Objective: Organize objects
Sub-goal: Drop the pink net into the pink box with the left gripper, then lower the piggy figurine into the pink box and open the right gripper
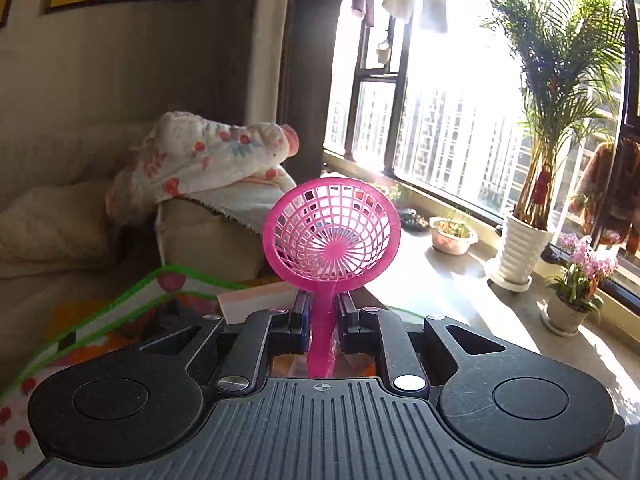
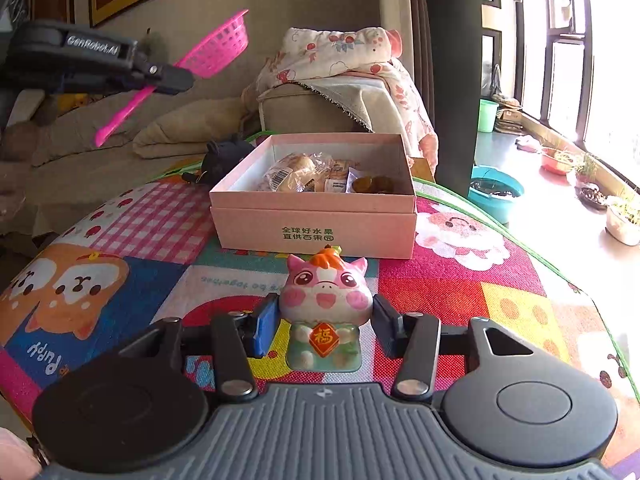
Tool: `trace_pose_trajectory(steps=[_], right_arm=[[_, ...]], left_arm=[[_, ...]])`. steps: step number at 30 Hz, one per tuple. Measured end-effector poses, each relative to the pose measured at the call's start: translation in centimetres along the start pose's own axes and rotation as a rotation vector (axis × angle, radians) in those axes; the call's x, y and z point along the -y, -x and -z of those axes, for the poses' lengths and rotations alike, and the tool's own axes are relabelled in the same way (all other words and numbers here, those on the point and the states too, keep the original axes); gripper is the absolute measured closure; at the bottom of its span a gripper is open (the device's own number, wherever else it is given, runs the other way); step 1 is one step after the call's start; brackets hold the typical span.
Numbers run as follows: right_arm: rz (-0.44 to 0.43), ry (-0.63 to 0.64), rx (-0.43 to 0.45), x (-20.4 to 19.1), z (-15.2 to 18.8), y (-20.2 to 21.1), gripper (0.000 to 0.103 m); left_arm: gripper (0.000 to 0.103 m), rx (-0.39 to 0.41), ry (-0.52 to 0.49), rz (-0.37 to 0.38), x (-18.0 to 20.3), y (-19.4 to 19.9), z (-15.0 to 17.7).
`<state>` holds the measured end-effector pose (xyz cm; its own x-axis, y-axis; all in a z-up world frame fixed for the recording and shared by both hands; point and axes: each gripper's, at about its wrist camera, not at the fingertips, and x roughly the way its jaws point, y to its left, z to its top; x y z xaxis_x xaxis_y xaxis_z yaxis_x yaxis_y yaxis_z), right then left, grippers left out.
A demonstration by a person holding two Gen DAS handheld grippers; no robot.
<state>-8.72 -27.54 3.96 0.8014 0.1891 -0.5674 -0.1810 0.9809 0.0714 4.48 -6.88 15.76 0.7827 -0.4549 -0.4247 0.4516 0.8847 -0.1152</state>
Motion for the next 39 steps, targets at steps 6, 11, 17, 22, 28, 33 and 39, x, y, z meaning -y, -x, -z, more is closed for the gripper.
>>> trace_pose_trajectory(steps=[6,11,17,22,28,33,39], right_arm=[[0.014,-0.021,-0.002,0.8,0.6,-0.1,0.054],[0.025,-0.047,-0.019,2.0,1.4,-0.4,0.054],[0.030,-0.067,-0.029,2.7,2.0,-0.8,0.054],[0.028,-0.067,-0.030,2.6,1.8,-1.1,0.054],[0.048,-0.005,0.016,2.0,-1.1,-0.9,0.054],[0.014,0.039,0.105,1.9,-7.6,-0.7,0.054],[-0.007,0.001,0.152,1.8,-15.8,-2.7,0.054]], left_arm=[[0.087,0.001,0.139,0.072,1.6,-5.6,-2.2],[0.085,-0.023,0.145,0.033,2.1,-9.2,-0.5],[0.085,-0.040,0.214,-0.023,-0.8,-9.8,2.2],[0.085,-0.090,0.200,-0.051,-2.5,-7.2,5.4],[0.085,-0.144,0.153,-0.058,-3.3,-2.8,10.2],[0.085,-0.146,0.206,-0.071,-5.0,-0.1,12.5],[0.085,-0.142,0.243,-0.092,-6.8,1.8,13.9]])
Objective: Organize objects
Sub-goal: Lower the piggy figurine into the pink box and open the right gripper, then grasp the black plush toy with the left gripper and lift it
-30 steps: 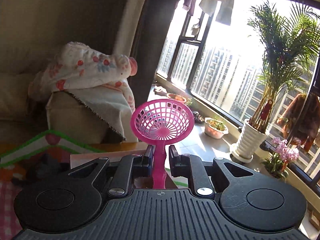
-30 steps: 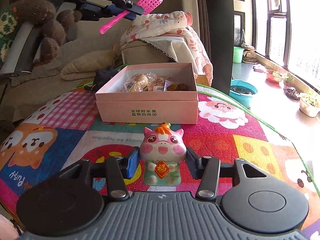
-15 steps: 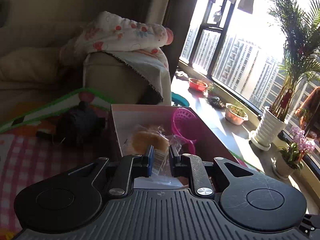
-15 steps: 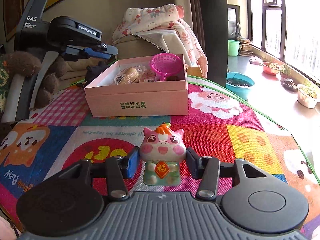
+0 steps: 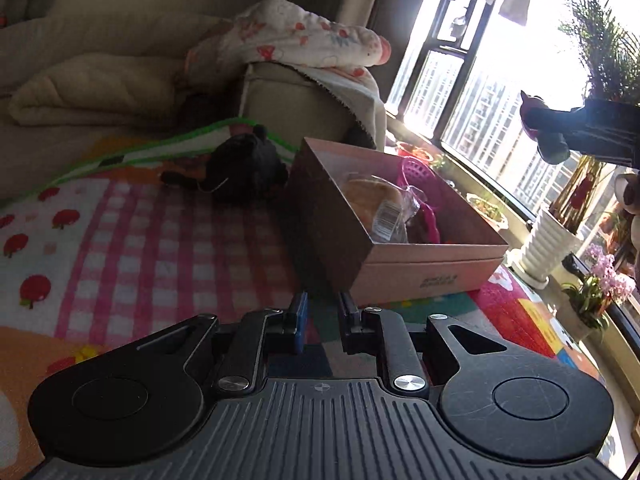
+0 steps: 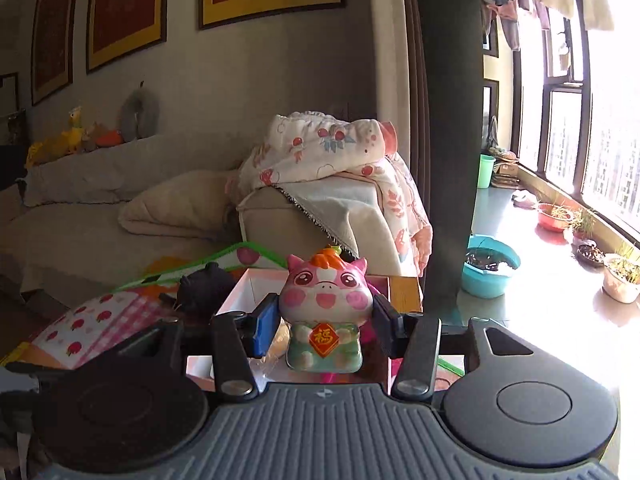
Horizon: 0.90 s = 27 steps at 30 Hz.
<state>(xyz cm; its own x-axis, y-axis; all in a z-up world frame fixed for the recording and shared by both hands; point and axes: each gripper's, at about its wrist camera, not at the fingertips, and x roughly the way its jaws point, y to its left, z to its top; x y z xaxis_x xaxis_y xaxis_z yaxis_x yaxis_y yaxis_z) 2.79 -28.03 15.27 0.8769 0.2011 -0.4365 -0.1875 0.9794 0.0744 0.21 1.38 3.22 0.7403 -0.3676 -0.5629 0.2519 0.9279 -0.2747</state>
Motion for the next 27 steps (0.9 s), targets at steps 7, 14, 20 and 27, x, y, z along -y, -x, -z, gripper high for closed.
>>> trace_pose_trajectory(steps=[7,14,20,27], right_arm=[[0.050,0.064,-0.034,-1.9,0.8,-4.2,0.006],[0.091,0.235,-0.130,-3.9,5.9,-5.3,0.005],[0.071,0.190,-0.187,-2.8,7.4,-5.1,0.002],[0.041,0.182,-0.216,-2.7,8.2,-6.0,0.002]], left_arm=[[0.085,-0.004,-0.010,-0.065,-2.0,-0.5,0.5],[0.085,0.128,-0.057,-0.055,-3.6,-2.1,-4.2],[0.085,0.145,-0.036,-0.031,-5.5,-7.1,-11.1],[0.066,0.006,-0.158,-0.072,-5.6,-14.3,-12.8]])
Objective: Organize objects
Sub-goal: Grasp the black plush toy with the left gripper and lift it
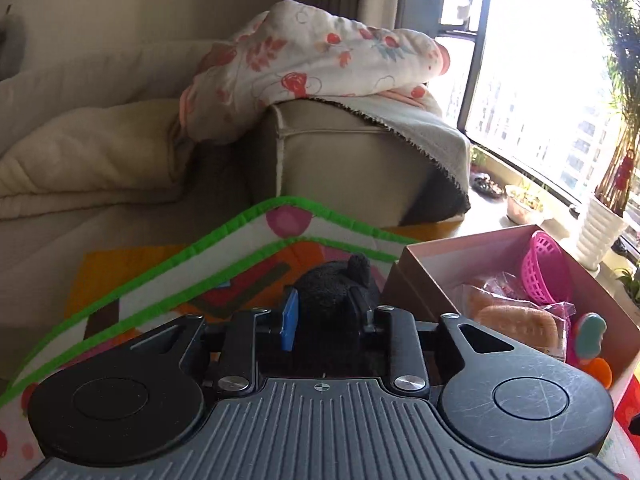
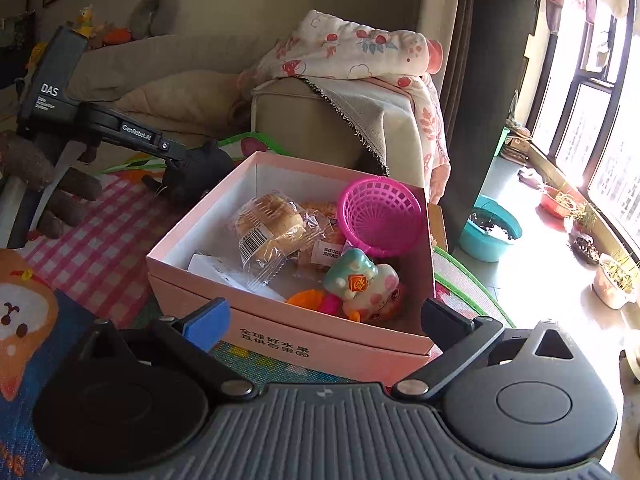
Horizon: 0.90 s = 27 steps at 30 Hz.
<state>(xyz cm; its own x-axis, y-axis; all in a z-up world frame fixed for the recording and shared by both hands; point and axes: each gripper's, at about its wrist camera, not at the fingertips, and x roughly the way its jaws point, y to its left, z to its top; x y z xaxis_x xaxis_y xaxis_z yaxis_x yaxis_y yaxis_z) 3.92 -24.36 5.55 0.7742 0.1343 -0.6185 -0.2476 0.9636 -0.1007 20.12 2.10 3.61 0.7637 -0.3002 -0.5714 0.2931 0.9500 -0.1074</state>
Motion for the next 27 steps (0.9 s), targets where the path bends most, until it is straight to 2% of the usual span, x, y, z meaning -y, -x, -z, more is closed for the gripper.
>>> trace_pose_trajectory(steps=[2,3,4,5,6,7,8,9,10,16,19,22,24,27], right_arm=[[-0.025,-0.013,-0.008,0.1,0.0,-0.2,0.001],[-0.037,-0.017,-0.012,0.0,0.0,-0.4,0.000],[-0.045,-0.017,-0.020,-0.1,0.0,-0.6,0.000],[-0.048,-0.013,-0.029,-0.3,0.1,-0.8,0.000],[-0.041,-0.007,-0.033,-0.6,0.1,-0.9,0.000],[-0.034,0.004,-0.033,-0.8,0.1,-0.9,0.000],[-0.036,0.009,-0.035,-1.0,0.1,-0.9,0.000],[-0.038,0.008,-0.034,-1.0,0.0,-0.8,0.000],[-0.036,0.010,-0.031,-1.1,-0.1,-0.7,0.000],[-0.005,0.056,-0.010,-1.8,-1.4,-0.1,0.000],[-0.005,0.080,0.000,-2.9,-2.7,-0.4,0.000],[-0.032,0.116,0.024,-4.5,-5.1,-0.9,0.000],[-0.066,0.125,0.029,-5.9,-7.6,-1.8,0.000],[-0.156,0.104,-0.029,-8.3,-12.4,-5.1,0.000]], left_arm=[[0.059,-0.004,0.003,0.005,0.2,-0.6,-0.1],[0.053,-0.015,0.007,-0.011,0.4,-1.2,-0.2],[0.042,-0.031,0.019,-0.015,0.4,-1.8,-0.3],[0.035,-0.054,0.039,-0.001,0.3,-2.3,-0.3],[0.022,-0.113,0.076,0.030,0.1,-3.4,-0.4],[0.017,-0.187,0.111,0.053,-0.1,-4.4,-0.2],[0.018,-0.228,0.135,0.061,-0.2,-5.2,0.2],[0.020,-0.214,0.142,0.059,-0.2,-5.2,0.6],[0.030,-0.184,0.143,0.063,-0.2,-4.8,1.0],[0.033,-0.148,0.167,0.079,-1.0,-3.0,2.2],[0.033,-0.096,0.233,0.083,-2.3,0.1,3.4],[0.033,-0.007,0.339,0.088,-4.2,4.7,5.6],[0.033,0.040,0.420,0.063,-5.6,7.2,7.2],[0.033,0.105,0.512,0.009,-7.6,9.6,9.2]])
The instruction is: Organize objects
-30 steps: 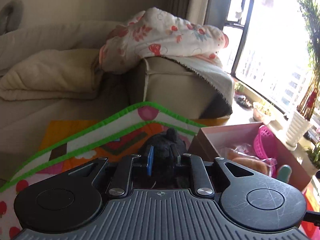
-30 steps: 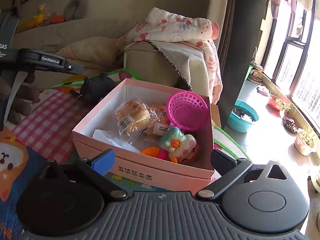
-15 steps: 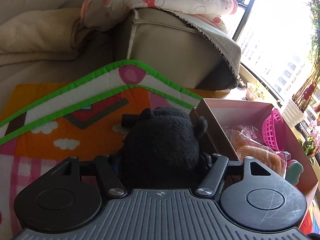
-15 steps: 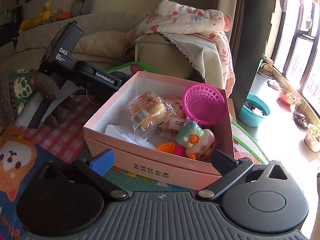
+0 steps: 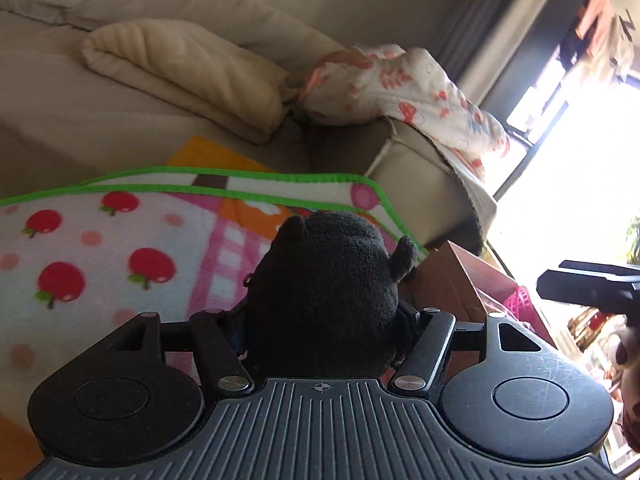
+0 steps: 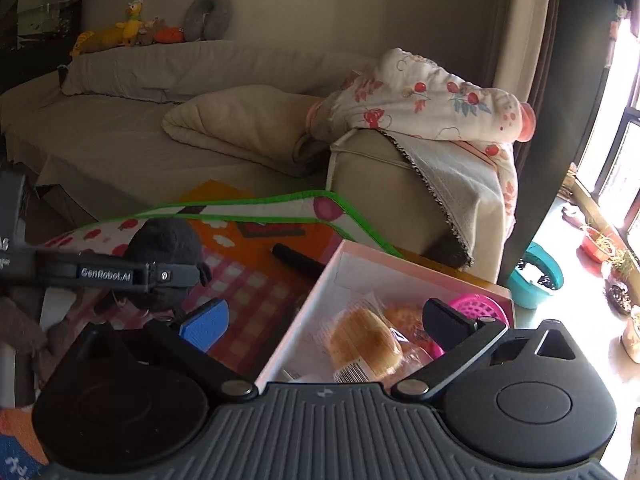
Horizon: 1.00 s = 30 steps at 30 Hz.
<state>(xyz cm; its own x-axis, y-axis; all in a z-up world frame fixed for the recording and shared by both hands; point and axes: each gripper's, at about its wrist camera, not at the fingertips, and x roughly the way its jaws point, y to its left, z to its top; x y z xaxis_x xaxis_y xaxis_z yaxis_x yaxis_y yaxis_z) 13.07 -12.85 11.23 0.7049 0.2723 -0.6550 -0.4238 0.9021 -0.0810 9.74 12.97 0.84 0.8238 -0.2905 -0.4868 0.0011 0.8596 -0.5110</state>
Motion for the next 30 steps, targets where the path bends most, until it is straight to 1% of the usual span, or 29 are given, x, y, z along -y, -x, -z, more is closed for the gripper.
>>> trace_pose_trajectory(steps=[2,3,4,5,6,7,8,9,11,13,14,15,16,17,20,22,23,24,27,28,30], right_arm=[[-0.023,0.006,-0.059,-1.2,-3.0,-3.6,0.000],[0.000,0.035,-0.075,-2.0,-4.1,-5.4,0.000],[0.048,0.081,-0.077,-2.9,-4.9,-6.9,0.003],[0.109,0.160,-0.080,-4.2,-5.4,-8.9,0.008],[0.130,0.212,-0.109,-4.9,-5.8,-10.6,0.021],[0.124,0.227,-0.159,-5.2,-6.2,-12.4,0.030],[0.112,0.212,-0.200,-5.2,-6.5,-13.8,0.033],[0.099,0.170,-0.255,-4.7,-6.8,-15.6,0.036],[0.085,0.109,-0.320,-3.8,-7.3,-18.1,0.036],[0.081,0.063,-0.374,-3.1,-7.0,-19.9,0.037],[0.077,0.048,-0.401,-2.8,-6.6,-20.5,0.041],[0.069,0.033,-0.437,-2.6,-6.2,-21.0,0.057],[0.084,0.054,-0.425,-2.9,-5.9,-20.9,0.062],[0.087,0.060,-0.431,-3.0,-5.7,-20.8,0.064],[0.093,0.078,-0.421,-3.7,-5.3,-19.6,0.076],[0.063,0.074,-0.416,-4.0,-5.2,-18.3,0.088],[0.030,0.069,-0.419,-4.3,-5.2,-17.6,0.091],[-0.003,0.060,-0.430,-4.5,-5.0,-17.1,0.099],[-0.066,0.058,-0.457,-5.9,-3.7,-15.3,0.099],[-0.081,0.068,-0.443,-6.3,-3.5,-14.6,0.099],[-0.081,0.073,-0.382,-6.8,-3.7,-12.8,0.098]], left_arm=[[0.033,0.040,0.045,-0.011,-1.3,0.9,-0.1],[0.033,0.057,0.075,-0.005,-2.1,1.3,-0.2],[0.033,0.067,0.100,0.005,-2.6,1.6,-0.3],[0.033,0.072,0.111,0.015,-2.9,1.7,-0.4],[0.033,0.079,0.117,0.029,-3.2,1.9,-0.5],[0.033,0.085,0.119,0.038,-3.3,2.0,-0.5],[0.033,0.086,0.121,0.046,-3.4,2.0,-0.6],[0.033,0.086,0.128,0.055,-3.5,2.0,-0.7],[0.033,0.083,0.151,0.073,-3.8,2.0,-0.7],[0.033,0.089,0.179,0.084,-4.2,2.4,-0.6],[0.033,0.093,0.190,0.087,-4.4,2.5,-0.7],[0.033,0.099,0.204,0.090,-4.5,2.7,-0.7],[0.033,0.105,0.214,0.094,-4.6,2.8,-0.8],[0.033,0.111,0.221,0.096,-4.7,2.9,-0.8],[0.033,0.128,0.222,0.088,-4.7,3.3,-0.8],[0.033,0.130,0.217,0.077,-4.7,3.1,-0.8],[0.033,0.130,0.216,0.072,-4.7,3.0,-0.8],[0.033,0.132,0.213,0.065,-4.7,3.0,-0.8],[0.033,0.149,0.211,0.040,-4.6,2.9,-0.7],[0.033,0.156,0.213,0.040,-4.8,3.2,-0.7],[0.033,0.165,0.213,0.037,-4.7,3.3,-0.6]])
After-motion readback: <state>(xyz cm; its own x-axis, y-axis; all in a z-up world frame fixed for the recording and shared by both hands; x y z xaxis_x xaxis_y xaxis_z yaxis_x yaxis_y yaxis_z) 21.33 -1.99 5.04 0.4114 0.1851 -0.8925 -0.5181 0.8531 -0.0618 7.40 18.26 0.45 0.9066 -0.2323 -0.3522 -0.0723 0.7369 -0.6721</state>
